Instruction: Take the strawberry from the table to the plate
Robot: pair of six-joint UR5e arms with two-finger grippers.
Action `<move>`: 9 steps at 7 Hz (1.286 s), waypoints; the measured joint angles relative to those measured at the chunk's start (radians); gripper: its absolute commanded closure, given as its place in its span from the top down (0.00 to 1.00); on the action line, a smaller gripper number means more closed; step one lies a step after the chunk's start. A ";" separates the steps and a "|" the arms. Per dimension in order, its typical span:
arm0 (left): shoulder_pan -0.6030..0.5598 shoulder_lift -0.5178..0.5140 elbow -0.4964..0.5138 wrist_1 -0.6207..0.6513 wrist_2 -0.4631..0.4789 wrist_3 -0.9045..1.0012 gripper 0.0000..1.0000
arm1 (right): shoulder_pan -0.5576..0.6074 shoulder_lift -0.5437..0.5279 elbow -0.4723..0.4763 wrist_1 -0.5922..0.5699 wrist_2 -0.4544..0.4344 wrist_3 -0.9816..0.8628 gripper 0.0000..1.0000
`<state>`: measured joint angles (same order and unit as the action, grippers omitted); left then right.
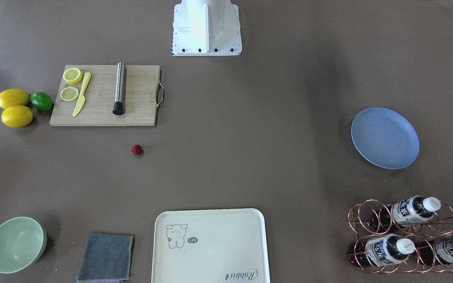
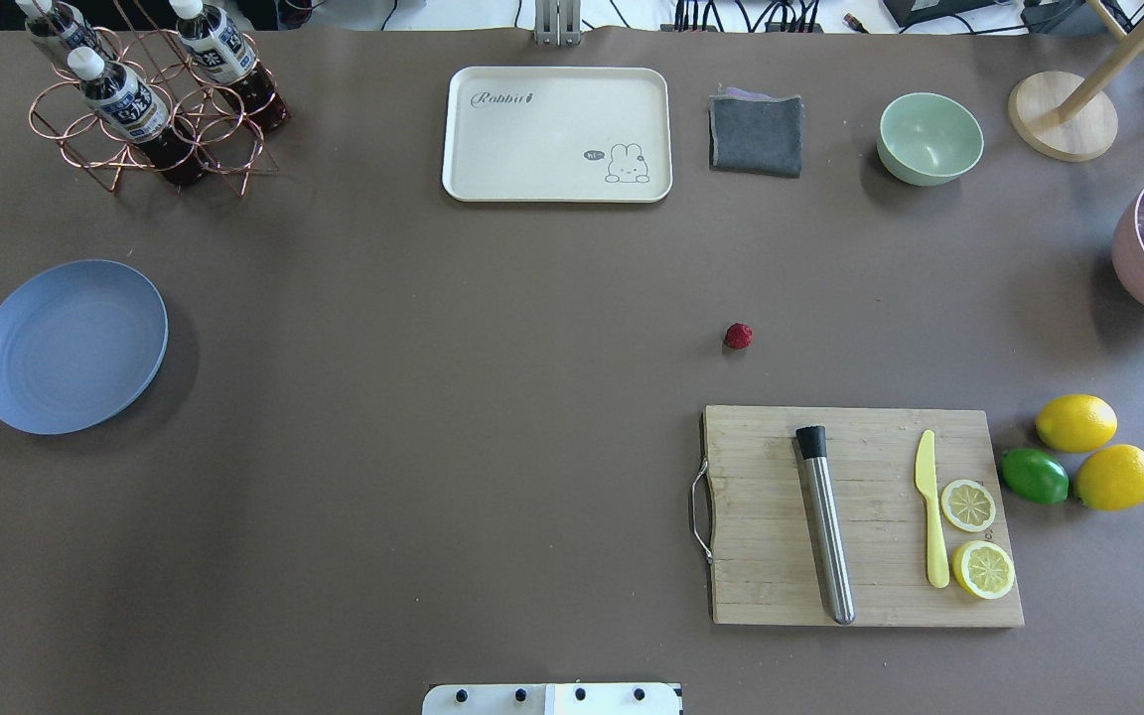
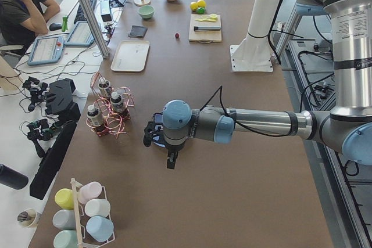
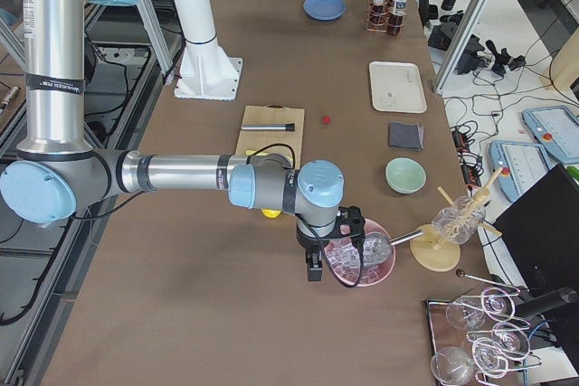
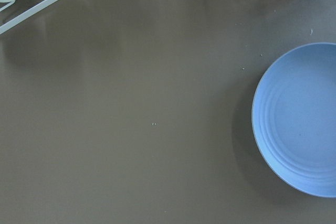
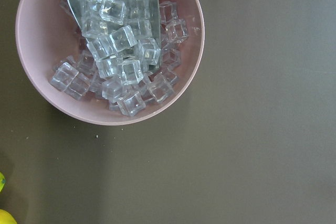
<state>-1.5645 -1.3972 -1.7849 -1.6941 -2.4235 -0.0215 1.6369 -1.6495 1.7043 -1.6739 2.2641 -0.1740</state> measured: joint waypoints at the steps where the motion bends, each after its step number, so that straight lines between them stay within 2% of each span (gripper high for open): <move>1: 0.000 0.001 0.001 0.000 -0.001 0.000 0.98 | 0.000 -0.001 0.000 0.000 0.000 -0.001 1.00; 6: -0.001 0.001 -0.008 -0.017 0.003 0.007 0.98 | 0.000 -0.007 0.006 0.000 0.013 -0.003 1.00; 9: 0.002 0.005 -0.024 -0.019 0.002 0.007 0.98 | 0.000 -0.024 0.009 0.007 0.056 -0.004 1.00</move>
<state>-1.5629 -1.3923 -1.8085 -1.7134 -2.4216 -0.0146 1.6368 -1.6733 1.7135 -1.6672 2.3203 -0.1778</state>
